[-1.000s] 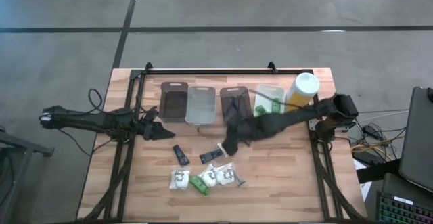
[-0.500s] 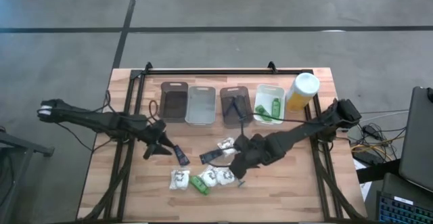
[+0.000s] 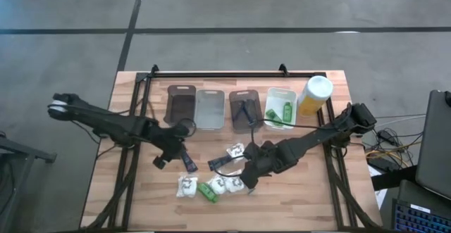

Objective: Pick & Place Travel size toiletries
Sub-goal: Put the blue shave cream into the left black bin

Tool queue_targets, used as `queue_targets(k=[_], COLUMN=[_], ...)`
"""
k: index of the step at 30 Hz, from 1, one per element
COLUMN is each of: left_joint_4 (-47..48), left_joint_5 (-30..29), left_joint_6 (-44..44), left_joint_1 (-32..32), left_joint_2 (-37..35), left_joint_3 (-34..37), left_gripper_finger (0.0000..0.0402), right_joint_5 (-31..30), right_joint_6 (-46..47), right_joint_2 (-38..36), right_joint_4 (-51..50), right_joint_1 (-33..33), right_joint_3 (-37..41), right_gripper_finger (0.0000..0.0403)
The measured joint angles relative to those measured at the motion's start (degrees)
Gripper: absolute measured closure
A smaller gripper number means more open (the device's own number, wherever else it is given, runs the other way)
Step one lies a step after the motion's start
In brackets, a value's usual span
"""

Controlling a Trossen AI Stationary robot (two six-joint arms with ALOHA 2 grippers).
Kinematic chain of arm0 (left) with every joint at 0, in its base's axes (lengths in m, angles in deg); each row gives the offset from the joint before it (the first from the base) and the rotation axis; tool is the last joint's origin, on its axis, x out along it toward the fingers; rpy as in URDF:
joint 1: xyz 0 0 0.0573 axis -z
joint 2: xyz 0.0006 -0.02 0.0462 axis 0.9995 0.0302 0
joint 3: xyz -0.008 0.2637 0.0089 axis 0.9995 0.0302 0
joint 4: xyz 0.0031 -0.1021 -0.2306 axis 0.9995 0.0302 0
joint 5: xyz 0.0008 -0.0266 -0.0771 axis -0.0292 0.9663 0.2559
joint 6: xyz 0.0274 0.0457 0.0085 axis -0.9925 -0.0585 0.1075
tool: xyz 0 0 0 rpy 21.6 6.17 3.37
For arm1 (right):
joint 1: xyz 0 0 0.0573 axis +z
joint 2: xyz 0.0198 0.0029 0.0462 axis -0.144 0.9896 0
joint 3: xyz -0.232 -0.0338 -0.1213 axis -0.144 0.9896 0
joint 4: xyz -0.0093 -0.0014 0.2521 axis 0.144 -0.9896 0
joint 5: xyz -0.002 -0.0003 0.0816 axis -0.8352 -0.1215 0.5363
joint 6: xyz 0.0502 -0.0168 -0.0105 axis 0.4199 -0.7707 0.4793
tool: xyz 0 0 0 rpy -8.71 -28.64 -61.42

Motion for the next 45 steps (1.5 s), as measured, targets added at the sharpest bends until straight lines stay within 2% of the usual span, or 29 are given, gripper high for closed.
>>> queue_targets(k=[5, 9, 16, 22, 28, 36, 45], left_joint_4=[4.46, 7.85, 4.07, 4.14, 4.36, 4.66, 9.48], left_joint_5=[-0.45, -0.52, -1.6, -0.8, -2.49, -2.67, -2.74], left_joint_6=[-6.26, -9.85, -11.54, -11.99, -11.95, -8.13, 5.71], left_joint_1=[0.3, 0.33, 0.33, 0.33, 0.3, 0.3, 0.3], left_joint_2=[8.4, 12.41, 15.42, 20.65, 24.46, 22.89, 16.14], left_joint_3=[-3.9, -5.56, -6.28, -5.87, -5.87, -5.82, -7.23], left_gripper_finger=[0.0197, 0.0172, 0.0121, 0.0116, 0.0149, 0.0277, 0.0277], right_joint_5=[0.01, 0.14, 0.22, 0.22, 0.22, 0.22, -0.38], right_joint_6=[1.15, 1.17, 1.17, 0.88, 0.21, -0.36, -0.78], right_joint_2=[0.0, 0.0, 0.0, 0.0, 0.0, 0.0, -0.88], right_joint_4=[-0.17, -0.19, -0.16, -0.18, -0.21, -0.3, -0.84], right_joint_1=[0.07, 0.09, 0.09, 0.09, 0.09, 0.11, 0.76], right_joint_3=[0.0, -0.02, -0.01, -0.02, -0.02, -0.02, -0.42], right_gripper_finger=[0.0039, 0.0039, 0.0039, 0.0039, 0.0039, 0.0039, 0.0039])
